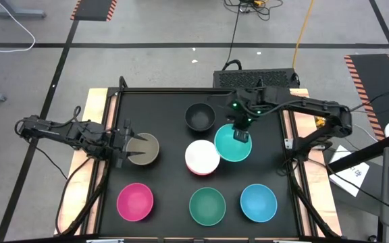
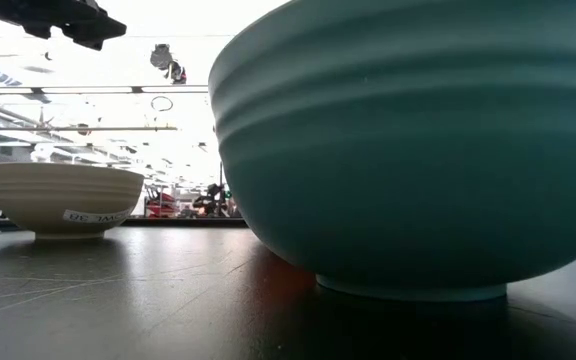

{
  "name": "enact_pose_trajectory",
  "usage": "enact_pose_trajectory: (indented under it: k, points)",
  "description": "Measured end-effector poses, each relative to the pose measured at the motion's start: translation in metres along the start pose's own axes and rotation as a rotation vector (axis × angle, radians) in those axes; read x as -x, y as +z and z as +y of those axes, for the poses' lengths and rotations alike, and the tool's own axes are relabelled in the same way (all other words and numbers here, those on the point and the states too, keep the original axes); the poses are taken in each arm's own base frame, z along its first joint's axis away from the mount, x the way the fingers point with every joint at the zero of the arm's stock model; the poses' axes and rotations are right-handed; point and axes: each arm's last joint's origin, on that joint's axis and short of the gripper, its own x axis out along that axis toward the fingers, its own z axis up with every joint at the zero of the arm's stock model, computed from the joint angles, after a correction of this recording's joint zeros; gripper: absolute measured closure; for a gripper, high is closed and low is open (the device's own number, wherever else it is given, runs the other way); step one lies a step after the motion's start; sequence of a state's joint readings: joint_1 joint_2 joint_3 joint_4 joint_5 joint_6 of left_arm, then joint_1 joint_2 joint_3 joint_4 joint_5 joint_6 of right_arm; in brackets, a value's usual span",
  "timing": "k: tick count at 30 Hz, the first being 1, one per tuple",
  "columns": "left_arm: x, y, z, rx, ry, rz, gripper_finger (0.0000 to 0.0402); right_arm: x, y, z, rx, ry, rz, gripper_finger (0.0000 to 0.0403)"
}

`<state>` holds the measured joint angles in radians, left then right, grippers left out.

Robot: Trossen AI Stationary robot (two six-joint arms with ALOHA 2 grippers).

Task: Nest bowls inside each other
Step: Stack the light blue bowl on the white bowl

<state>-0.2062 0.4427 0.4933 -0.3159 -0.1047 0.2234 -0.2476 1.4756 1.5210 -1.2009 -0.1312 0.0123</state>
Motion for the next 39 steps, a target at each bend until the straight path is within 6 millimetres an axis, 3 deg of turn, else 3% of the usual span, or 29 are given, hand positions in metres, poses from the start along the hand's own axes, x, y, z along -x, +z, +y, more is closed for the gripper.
enact_pose_trajectory:
  k: [4,11,16,29,39]
  points:
    - [0.000,0.000,0.000,0.000,-0.001,0.003,0.0170,0.002,0.013,0.010,0.031,0.009,0.047,0.0402]
    - [0.000,0.000,0.000,0.000,-0.002,0.003,0.0170,0.030,0.032,0.028,0.084,0.032,-0.080,0.0403]
    - [0.000,0.000,0.000,0.000,-0.004,0.001,0.0170,0.033,0.041,0.035,0.095,0.099,-0.172,0.0403]
    - [0.000,0.000,0.000,0.002,-0.008,0.000,0.0170,-0.030,0.067,0.034,0.137,0.112,-0.037,0.0403]
    - [0.000,0.000,0.000,0.004,-0.009,0.000,0.0170,-0.040,0.073,0.033,0.151,0.112,-0.046,0.0403]
